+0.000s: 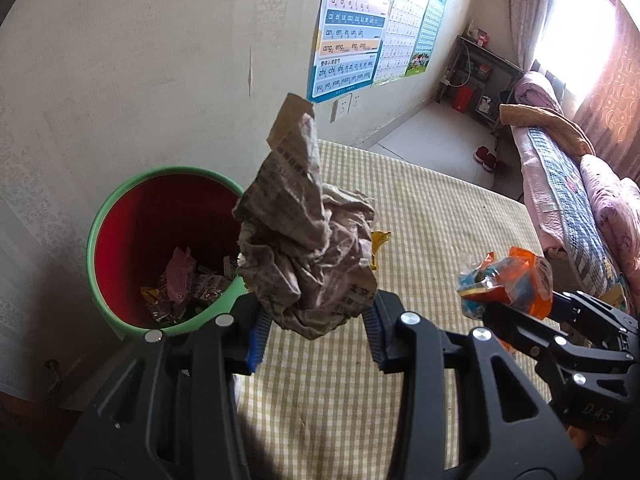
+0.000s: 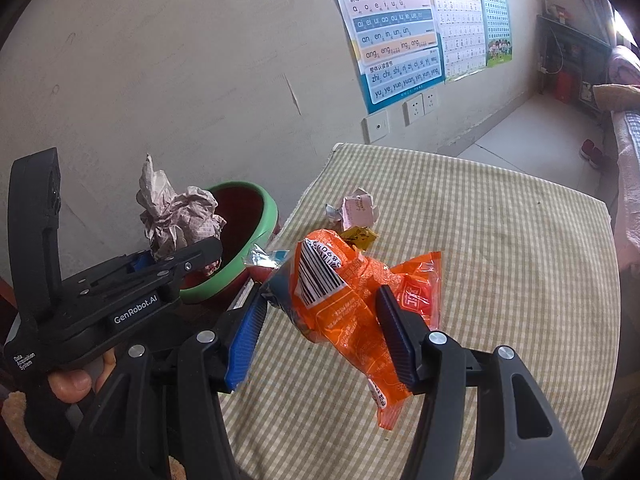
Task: Collect trash
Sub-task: 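Lift and carry the orange bag and brown paper over the bin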
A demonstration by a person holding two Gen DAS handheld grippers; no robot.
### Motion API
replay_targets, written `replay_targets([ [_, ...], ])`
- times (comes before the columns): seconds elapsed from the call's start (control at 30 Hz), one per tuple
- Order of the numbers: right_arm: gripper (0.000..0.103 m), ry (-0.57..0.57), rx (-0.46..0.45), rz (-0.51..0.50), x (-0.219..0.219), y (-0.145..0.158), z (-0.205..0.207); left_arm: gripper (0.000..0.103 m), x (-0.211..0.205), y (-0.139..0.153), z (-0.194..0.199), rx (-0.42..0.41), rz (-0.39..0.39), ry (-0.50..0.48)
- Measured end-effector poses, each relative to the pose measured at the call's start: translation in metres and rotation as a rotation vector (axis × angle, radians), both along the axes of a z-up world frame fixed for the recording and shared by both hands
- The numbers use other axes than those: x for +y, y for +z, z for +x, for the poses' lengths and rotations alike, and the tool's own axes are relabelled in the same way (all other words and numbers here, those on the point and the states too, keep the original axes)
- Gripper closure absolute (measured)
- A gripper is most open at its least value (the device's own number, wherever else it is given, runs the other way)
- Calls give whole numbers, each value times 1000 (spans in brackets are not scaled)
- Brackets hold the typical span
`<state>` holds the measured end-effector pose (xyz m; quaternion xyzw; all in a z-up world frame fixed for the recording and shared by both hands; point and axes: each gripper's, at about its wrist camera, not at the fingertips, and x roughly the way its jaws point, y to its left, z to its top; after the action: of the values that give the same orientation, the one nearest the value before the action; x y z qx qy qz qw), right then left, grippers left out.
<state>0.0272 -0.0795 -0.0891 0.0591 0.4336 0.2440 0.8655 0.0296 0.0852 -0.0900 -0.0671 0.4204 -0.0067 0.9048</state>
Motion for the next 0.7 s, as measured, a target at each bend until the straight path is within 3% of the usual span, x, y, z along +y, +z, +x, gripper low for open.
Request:
replay_targets([
  [0.7, 47, 125, 42, 13, 69, -4, 29, 64, 71, -10, -1, 20, 6, 149],
])
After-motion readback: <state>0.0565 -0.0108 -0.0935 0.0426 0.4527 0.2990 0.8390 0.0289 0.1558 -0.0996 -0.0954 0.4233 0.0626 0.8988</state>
